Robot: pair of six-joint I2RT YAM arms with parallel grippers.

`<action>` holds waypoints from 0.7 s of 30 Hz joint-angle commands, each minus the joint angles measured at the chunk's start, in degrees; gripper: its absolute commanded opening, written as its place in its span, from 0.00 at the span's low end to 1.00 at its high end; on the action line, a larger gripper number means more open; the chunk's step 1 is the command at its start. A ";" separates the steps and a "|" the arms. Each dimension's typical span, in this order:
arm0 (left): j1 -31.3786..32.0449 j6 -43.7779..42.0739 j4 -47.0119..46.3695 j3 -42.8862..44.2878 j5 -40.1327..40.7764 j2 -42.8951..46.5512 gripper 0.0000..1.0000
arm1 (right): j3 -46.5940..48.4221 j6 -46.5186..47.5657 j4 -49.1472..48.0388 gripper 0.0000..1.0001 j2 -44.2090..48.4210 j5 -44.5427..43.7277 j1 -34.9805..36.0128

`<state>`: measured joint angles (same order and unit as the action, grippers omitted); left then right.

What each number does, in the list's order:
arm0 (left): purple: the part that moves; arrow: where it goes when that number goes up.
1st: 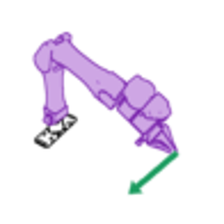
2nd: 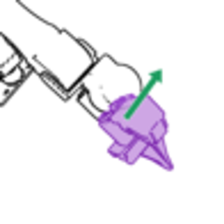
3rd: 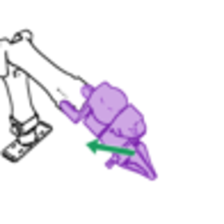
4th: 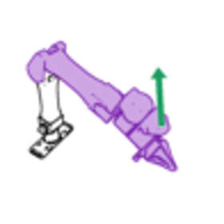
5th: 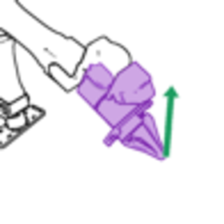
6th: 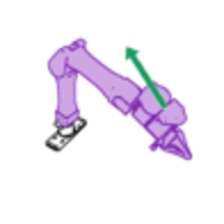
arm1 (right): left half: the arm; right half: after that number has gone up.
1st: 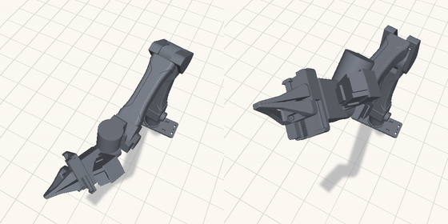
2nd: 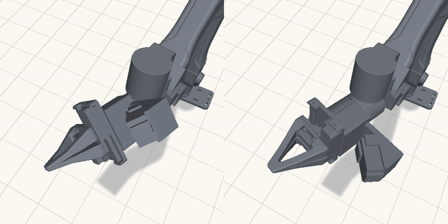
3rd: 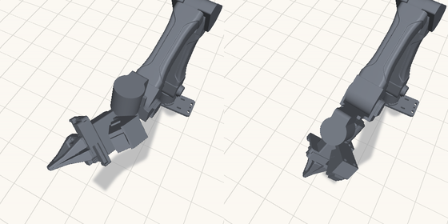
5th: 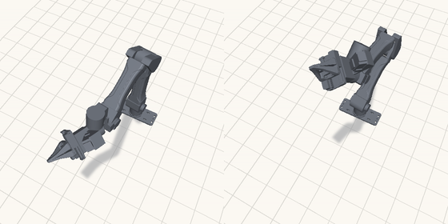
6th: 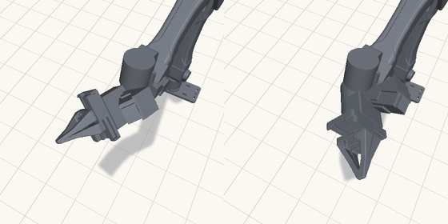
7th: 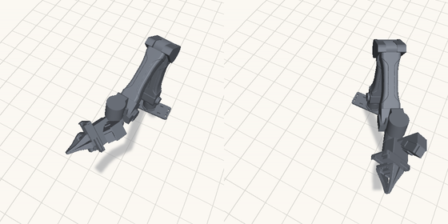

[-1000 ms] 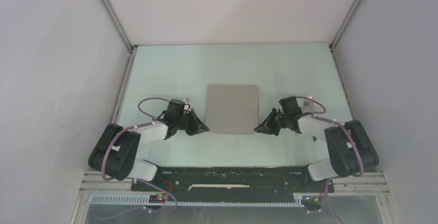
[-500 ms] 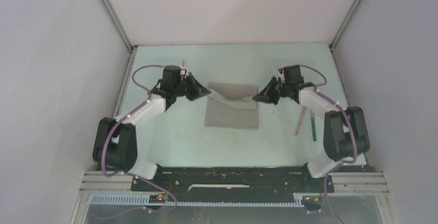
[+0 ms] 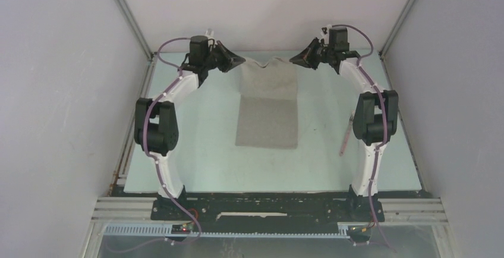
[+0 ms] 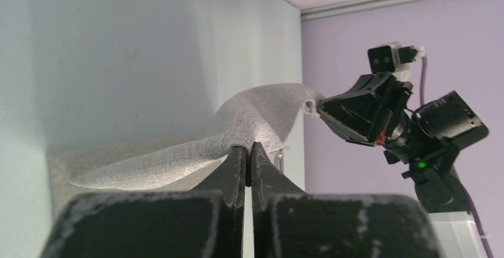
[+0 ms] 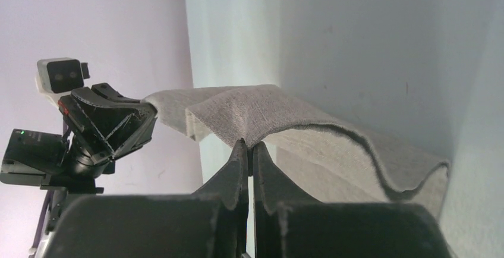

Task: Fold the napkin into a case and place the utensils inside
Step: Smooth out the square-folded napkin at the center of the board.

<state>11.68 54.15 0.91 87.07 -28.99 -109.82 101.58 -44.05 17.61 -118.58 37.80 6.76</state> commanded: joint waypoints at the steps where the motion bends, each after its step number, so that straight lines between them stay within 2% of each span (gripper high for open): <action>1: -0.58 1.79 -7.38 7.48 -4.37 -3.80 0.00 | 9.53 -0.67 -0.16 0.00 -4.66 2.74 -0.10; 7: -1.17 1.70 -6.98 15.83 -6.10 -9.94 0.00 | 20.24 -0.82 2.45 0.00 -9.81 2.88 -0.51; 11: -1.62 2.58 -5.93 18.76 -7.10 -12.21 0.00 | 22.83 -0.78 4.11 0.00 -11.92 3.34 -0.53; 15: -1.66 2.20 -5.92 16.25 -7.70 -11.31 0.00 | 18.83 -0.39 4.09 0.00 -10.30 3.90 -0.44; 21: -2.92 2.31 -2.81 6.52 -8.24 -5.96 0.00 | 2.84 -2.47 0.48 0.00 -2.47 5.00 -1.05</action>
<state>10.09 56.07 -3.97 98.91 -35.22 -121.36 112.51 -44.77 19.55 -127.57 40.66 6.35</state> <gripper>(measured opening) 0.011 0.015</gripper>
